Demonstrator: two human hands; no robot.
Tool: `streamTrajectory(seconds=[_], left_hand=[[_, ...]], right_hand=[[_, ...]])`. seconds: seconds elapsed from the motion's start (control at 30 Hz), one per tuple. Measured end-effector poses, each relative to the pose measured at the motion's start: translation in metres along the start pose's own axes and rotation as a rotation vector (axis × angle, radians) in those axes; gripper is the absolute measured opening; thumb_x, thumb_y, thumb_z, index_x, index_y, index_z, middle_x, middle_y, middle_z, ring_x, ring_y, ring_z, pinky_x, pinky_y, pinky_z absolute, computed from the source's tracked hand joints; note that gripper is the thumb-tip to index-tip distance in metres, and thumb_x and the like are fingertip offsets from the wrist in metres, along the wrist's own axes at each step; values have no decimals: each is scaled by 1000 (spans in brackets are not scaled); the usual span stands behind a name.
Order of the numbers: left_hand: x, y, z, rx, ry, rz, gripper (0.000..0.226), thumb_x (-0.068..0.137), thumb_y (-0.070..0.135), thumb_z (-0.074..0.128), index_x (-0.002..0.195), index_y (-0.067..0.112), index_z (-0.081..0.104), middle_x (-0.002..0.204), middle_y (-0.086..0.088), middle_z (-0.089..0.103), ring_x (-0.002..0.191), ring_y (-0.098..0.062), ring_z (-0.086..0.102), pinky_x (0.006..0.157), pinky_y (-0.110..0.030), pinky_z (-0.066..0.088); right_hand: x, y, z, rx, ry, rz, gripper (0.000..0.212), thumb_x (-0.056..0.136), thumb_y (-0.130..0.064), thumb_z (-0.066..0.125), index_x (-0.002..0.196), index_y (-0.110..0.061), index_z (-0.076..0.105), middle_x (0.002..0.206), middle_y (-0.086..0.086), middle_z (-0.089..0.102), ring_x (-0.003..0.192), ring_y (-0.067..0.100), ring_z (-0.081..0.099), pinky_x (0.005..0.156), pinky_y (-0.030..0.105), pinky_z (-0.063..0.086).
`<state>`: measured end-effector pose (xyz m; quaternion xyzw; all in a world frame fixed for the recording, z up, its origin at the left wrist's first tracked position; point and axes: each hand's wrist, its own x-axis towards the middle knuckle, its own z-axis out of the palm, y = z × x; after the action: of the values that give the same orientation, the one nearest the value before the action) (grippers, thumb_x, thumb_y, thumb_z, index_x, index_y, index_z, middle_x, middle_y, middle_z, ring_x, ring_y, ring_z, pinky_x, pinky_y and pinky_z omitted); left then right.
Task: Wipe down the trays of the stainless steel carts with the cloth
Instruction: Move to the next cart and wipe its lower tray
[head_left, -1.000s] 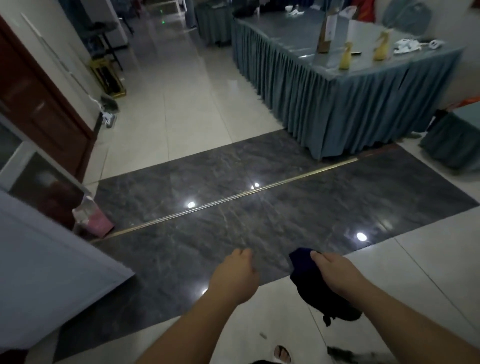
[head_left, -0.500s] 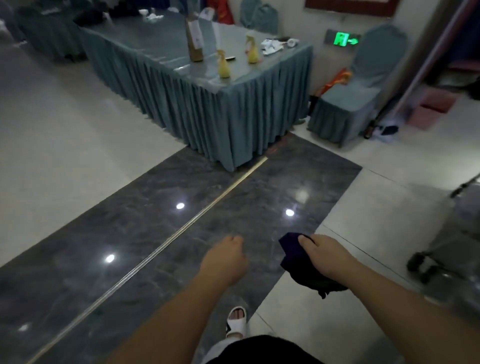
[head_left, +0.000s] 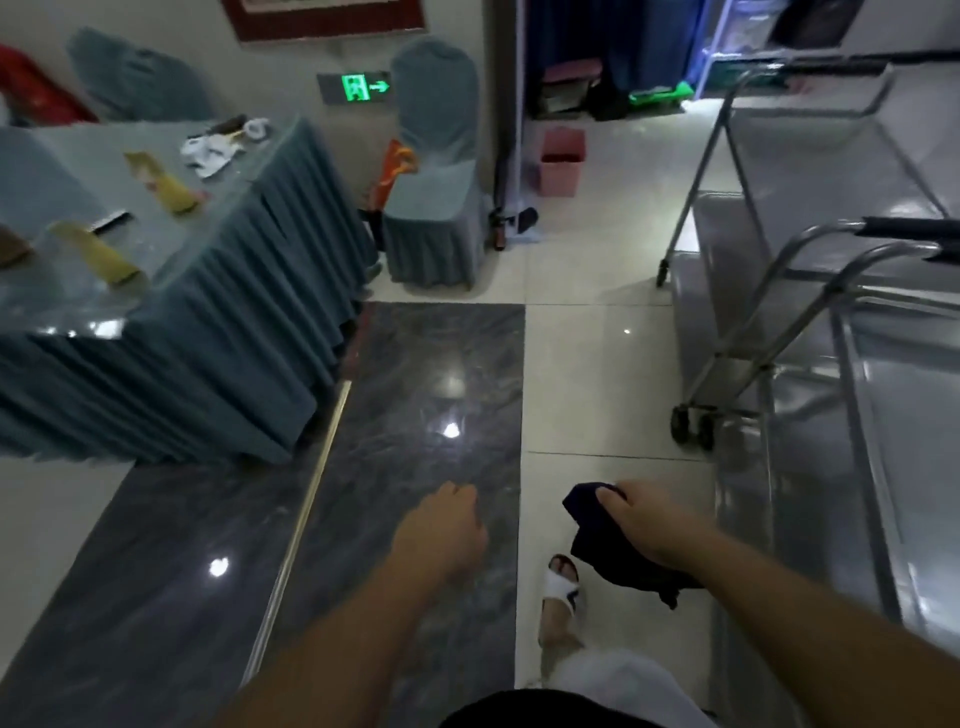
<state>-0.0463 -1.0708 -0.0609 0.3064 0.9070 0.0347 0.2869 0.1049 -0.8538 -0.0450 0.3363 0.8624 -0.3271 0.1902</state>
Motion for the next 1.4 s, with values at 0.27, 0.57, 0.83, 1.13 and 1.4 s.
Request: streamTrajectory(seconds=[0.27, 0.57, 0.83, 1.13, 1.4], left_hand=[[141, 67, -80, 100, -56, 111, 32, 103, 31, 44, 130, 17, 53, 135, -6, 52, 123, -27, 52, 98, -41, 45], [291, 130, -142, 166, -151, 248, 32, 100, 29, 47, 126, 14, 57, 131, -8, 56, 114, -25, 58, 93, -35, 49], [447, 201, -189, 318, -289, 524, 41, 102, 31, 46, 140, 18, 52, 142, -7, 52, 126, -27, 54, 101, -34, 46], [549, 305, -206, 607, -406, 825, 42, 102, 39, 45, 141, 24, 51, 142, -4, 52, 124, -26, 54, 104, -39, 47], [571, 397, -159, 765, -539, 929, 43, 102, 40, 47, 143, 25, 52, 141, -3, 54, 122, -20, 57, 103, -35, 48]], right_hand=[[117, 31, -91, -82, 25, 143, 47, 108, -45, 30, 91, -15, 61, 88, 5, 66, 81, 20, 62, 81, 35, 53], [210, 64, -163, 20, 84, 293, 47, 105, -46, 30, 86, -18, 61, 82, 4, 67, 76, 21, 65, 77, 39, 56], [261, 89, -202, 351, 216, 662, 31, 109, -35, 33, 109, -14, 56, 105, 9, 64, 91, 26, 61, 81, 40, 52], [271, 79, -213, 671, 323, 902, 43, 109, -45, 32, 78, -25, 54, 81, 2, 63, 83, 24, 63, 78, 36, 50], [273, 137, -202, 1081, 518, 1120, 49, 111, -39, 32, 124, -5, 64, 120, 19, 68, 90, 26, 60, 73, 30, 39]])
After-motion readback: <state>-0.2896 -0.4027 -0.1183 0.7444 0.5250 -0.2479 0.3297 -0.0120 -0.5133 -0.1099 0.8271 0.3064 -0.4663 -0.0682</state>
